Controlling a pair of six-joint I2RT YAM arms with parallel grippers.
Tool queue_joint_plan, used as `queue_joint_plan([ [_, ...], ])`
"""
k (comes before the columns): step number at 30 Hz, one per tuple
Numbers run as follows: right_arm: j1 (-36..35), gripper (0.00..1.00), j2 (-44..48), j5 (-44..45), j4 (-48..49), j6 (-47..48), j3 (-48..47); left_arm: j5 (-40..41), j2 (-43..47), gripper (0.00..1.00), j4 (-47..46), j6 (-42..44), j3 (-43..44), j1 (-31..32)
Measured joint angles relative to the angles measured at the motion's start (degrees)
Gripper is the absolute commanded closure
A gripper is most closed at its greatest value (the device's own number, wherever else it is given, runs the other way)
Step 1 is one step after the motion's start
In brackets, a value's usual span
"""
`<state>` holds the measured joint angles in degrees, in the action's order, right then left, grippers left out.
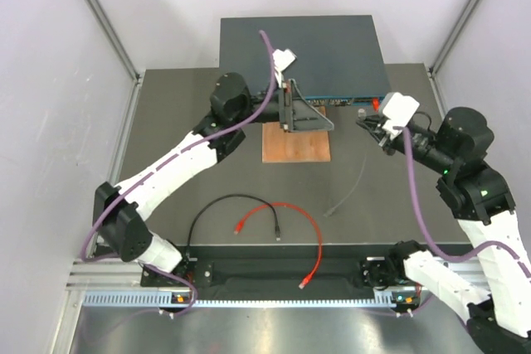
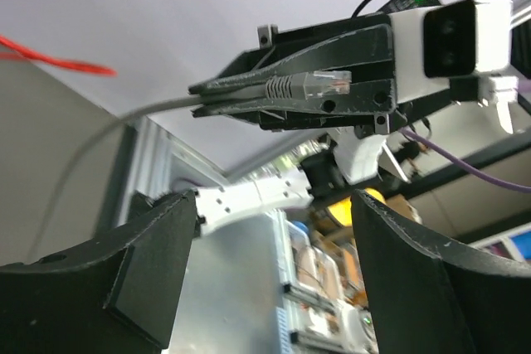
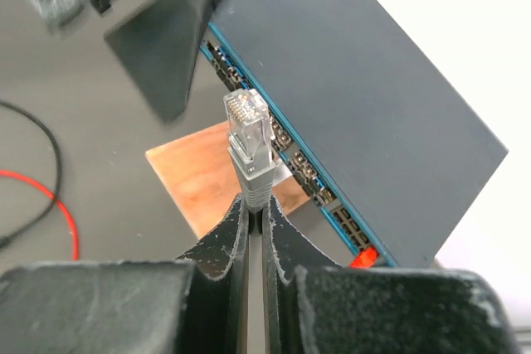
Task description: Insert the plug into the switch port
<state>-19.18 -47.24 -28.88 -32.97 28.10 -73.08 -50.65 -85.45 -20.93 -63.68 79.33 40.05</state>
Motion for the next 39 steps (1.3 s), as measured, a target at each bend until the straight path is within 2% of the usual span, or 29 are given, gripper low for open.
queue_joint_plan([
  [7,-11.6,1.0,0.8,12.4,0.7,8.2,4.8,-2.1,-6.9,0.21,1.2,-7.9,2.2,2.2],
  [13,-13.7,1.0,1.0,19.9,2.1,11.5,8.7,-3.5,-7.8,0.23,-0.2,-10.4,2.2,2.6],
  [27,-20.0,1.0,4.4,25.9,7.7,18.9,13.6,-3.4,-5.2,0.23,1.0,-10.1,0.5,4.3],
  [30,-21.9,1.0,4.6,26.6,8.1,21.3,14.4,-3.3,-5.2,0.27,2.0,-9.9,0.5,4.7],
  [33,-23.5,1.0,4.6,28.3,8.4,23.6,15.4,-3.3,-5.2,0.37,2.7,-9.7,0.5,4.9],
  [34,-23.9,1.0,4.5,28.8,8.6,24.3,15.7,-3.3,-5.4,0.47,2.8,-9.7,0.5,5.0],
  [37,-24.9,1.0,4.3,30.5,9.6,26.1,15.8,-3.3,-5.9,0.61,3.7,-9.3,0.5,5.0],
  [39,-25.3,0.98,4.3,31.7,9.6,27.0,15.8,-3.6,-6.0,0.78,4.4,-9.1,0.5,4.9],
])
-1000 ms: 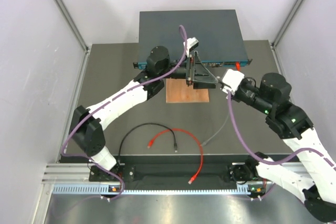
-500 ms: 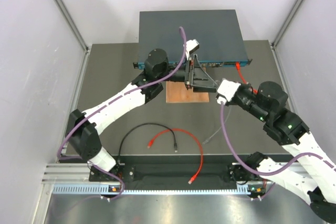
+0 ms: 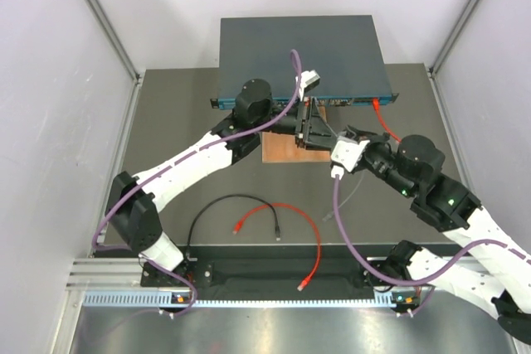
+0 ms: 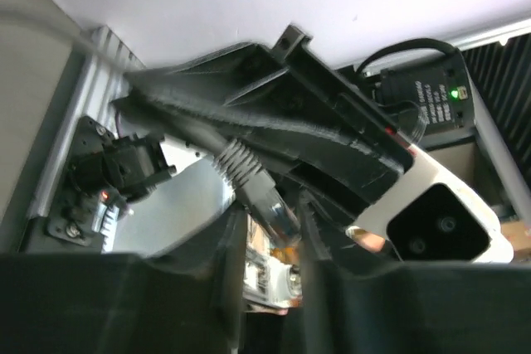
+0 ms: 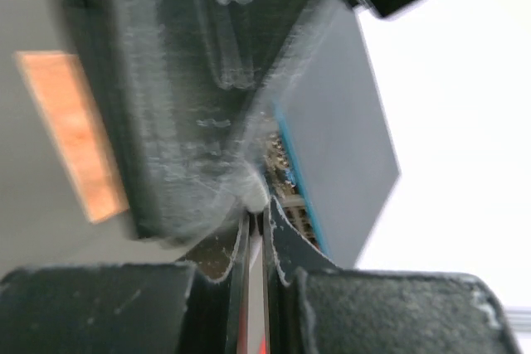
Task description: Insert the plug into the switch port
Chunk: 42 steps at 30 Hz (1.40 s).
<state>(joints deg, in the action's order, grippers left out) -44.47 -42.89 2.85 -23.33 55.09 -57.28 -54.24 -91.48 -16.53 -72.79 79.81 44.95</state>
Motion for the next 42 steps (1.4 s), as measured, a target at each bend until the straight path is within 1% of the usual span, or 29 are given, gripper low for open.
queue_joint_plan([
  [1,0.0,0.94,0.0,1.3,0.4,0.5,0.0,-0.3,0.0,0.84,1.1,0.3,0.0,0.0],
  [2,0.0,0.89,0.1,2.2,0.8,0.9,0.0,-0.6,0.0,0.93,2.0,0.9,0.0,-0.1],
  [3,0.0,0.75,0.2,3.0,1.2,1.2,0.0,-0.8,0.0,0.98,3.0,1.3,0.0,-0.3],
  [5,0.0,0.55,0.8,2.8,0.4,1.2,0.0,-0.9,0.0,1.0,3.6,2.3,-0.2,-0.7],
  [6,-0.1,0.38,1.0,2.2,-0.5,1.0,0.0,-1.2,0.0,1.0,3.6,3.4,-0.3,-0.9],
  [9,-0.3,0.22,1.6,-1.0,-6.0,-0.6,-1.1,-2.1,0.2,1.0,5.0,7.6,-0.7,-1.4],
  [12,-0.3,0.22,2.1,-5.8,-13.6,-3.5,-3.0,-4.1,0.3,1.0,10.9,15.3,-0.5,-1.6],
  [14,-0.3,0.26,2.2,-9.7,-18.7,-6.0,-5.1,-5.2,0.4,1.0,16.8,21.4,-0.1,-1.6],
  [15,-0.3,0.32,2.2,-11.3,-20.9,-7.2,-6.4,-5.4,0.4,1.0,19.7,24.6,0.2,-1.6],
  [17,0.0,0.39,1.6,-14.6,-24.5,-9.6,-9.5,-6.3,0.4,1.0,26.4,31.3,1.2,-1.6],
  [18,0.0,0.42,1.4,-16.0,-25.6,-10.8,-10.9,-6.5,0.4,1.0,28.8,33.8,1.6,-1.6],
  [22,0.0,0.5,-0.3,-21.6,-28.9,-14.1,-16.6,-6.6,0.0,1.0,41.7,46.2,5.7,-1.1],
  [23,0.0,0.53,-0.8,-22.7,-29.2,-14.6,-17.4,-6.3,-0.3,1.0,44.2,48.8,6.9,-0.7],
  [26,0.0,0.59,-2.5,-25.7,-30.3,-15.6,-18.2,-5.9,-0.3,1.0,50.6,55.8,9.0,1.4],
  [28,0.0,0.6,-4.2,-27.7,-31.5,-16.3,-18.2,-5.0,-0.3,1.0,54.0,59.7,9.5,3.1],
  [31,0.1,0.61,-6.3,-29.7,-32.4,-17.0,-18.2,-3.9,-0.3,1.0,58.1,64.3,9.6,5.0],
  [34,0.1,0.62,-8.1,-30.6,-32.7,-17.2,-18.0,-3.0,-0.3,1.0,60.3,66.9,9.6,5.7],
  [38,0.1,0.63,-8.0,-31.7,-33.7,-17.2,-17.3,-1.8,-0.3,1.0,61.5,68.6,9.6,5.6],
  [42,0.1,0.61,-7.4,-32.0,-34.1,-17.0,-16.3,-1.6,-0.3,1.0,61.6,69.2,9.6,5.5],
])
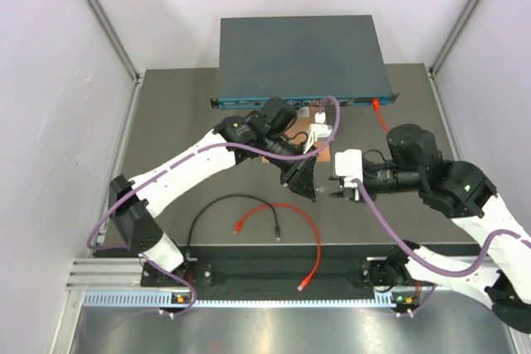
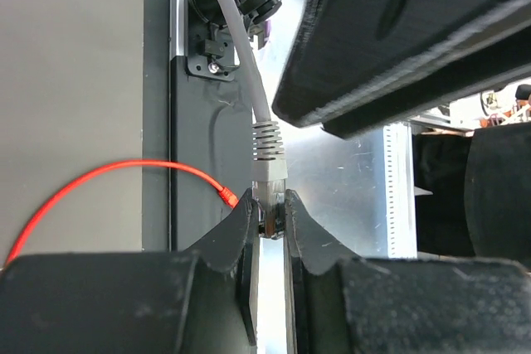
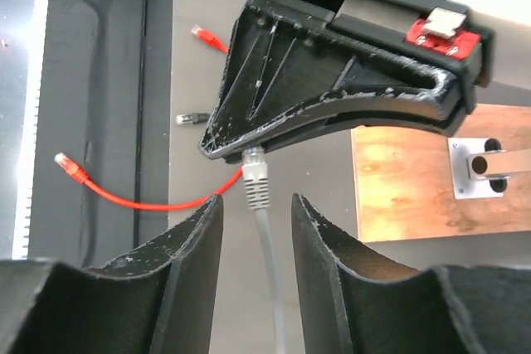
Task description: Insert the plug into the switch port
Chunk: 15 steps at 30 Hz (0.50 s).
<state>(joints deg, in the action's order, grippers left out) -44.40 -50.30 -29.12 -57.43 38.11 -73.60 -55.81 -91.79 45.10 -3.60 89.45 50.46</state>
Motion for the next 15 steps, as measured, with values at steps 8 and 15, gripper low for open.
queue_joint_plan([
  [8,-0.1,0.65,0.3,1.4,0.0,0.3,2.5,-0.1,0.0,1.0,0.1,0.6,0.5,0.0],
  [15,-0.1,0.88,0.1,2.9,0.3,0.4,3.5,-0.1,0.0,1.0,0.2,0.7,0.9,0.3],
])
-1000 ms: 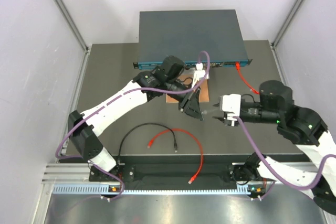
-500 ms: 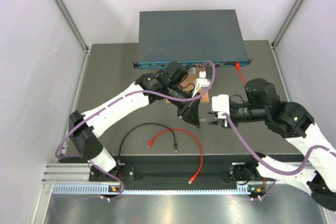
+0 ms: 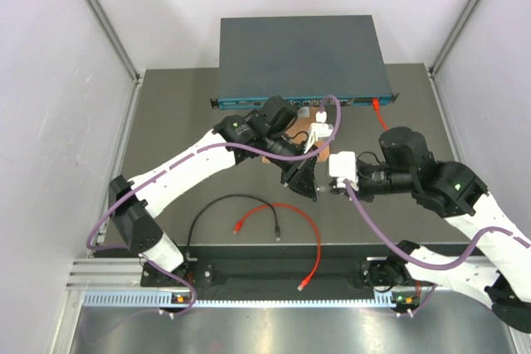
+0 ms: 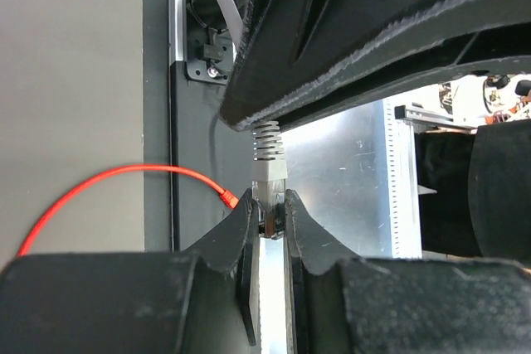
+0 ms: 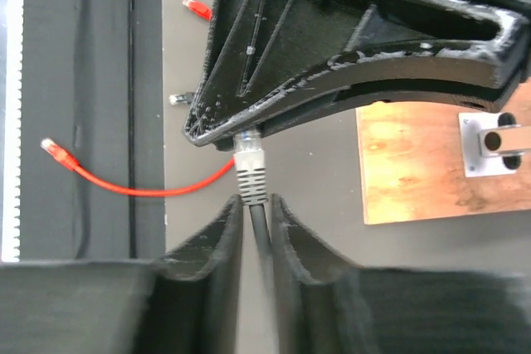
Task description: Insert the plug into the switch port
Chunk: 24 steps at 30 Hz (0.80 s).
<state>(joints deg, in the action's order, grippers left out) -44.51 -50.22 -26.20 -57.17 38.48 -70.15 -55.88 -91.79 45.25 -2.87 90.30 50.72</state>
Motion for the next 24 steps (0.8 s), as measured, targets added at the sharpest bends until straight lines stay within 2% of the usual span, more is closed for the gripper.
queue_joint_plan([
  [2,0.0,1.0,-0.1,0.1,-0.1,0.0,0.0,0.2,0.0,1.0,0.0,0.0,0.2,0.0],
  [3,0.0,1.0,-0.1,0.3,0.0,-0.1,0.0,0.2,0.0,1.0,0.2,0.0,0.2,-0.1],
  [4,0.0,1.0,-0.1,0.4,0.1,-0.1,0.0,0.3,0.0,0.95,0.2,0.0,0.2,-0.1],
  [5,0.0,1.0,-0.1,0.6,0.1,-0.2,0.0,0.4,0.0,0.78,0.2,0.0,0.2,-0.1],
  [7,0.0,1.0,0.0,1.3,0.4,-1.0,0.2,1.0,0.0,0.6,-0.4,-0.6,0.2,-0.1],
  [8,0.0,1.0,0.3,2.4,1.5,-2.1,0.9,1.4,0.1,0.47,-1.3,-1.4,0.2,-0.2],
  [11,-0.1,1.0,2.6,6.6,5.7,-5.7,3.9,1.7,1.3,0.3,-6.8,-6.1,-1.8,-1.4],
  [18,1.7,1.0,11.6,16.4,12.5,-15.9,9.0,1.5,8.3,0.27,-32.8,-28.3,-14.7,-10.9],
  [24,3.1,1.0,14.0,19.8,18.1,-19.7,10.6,2.2,7.4,0.27,-51.0,-44.0,-17.2,-10.5],
])
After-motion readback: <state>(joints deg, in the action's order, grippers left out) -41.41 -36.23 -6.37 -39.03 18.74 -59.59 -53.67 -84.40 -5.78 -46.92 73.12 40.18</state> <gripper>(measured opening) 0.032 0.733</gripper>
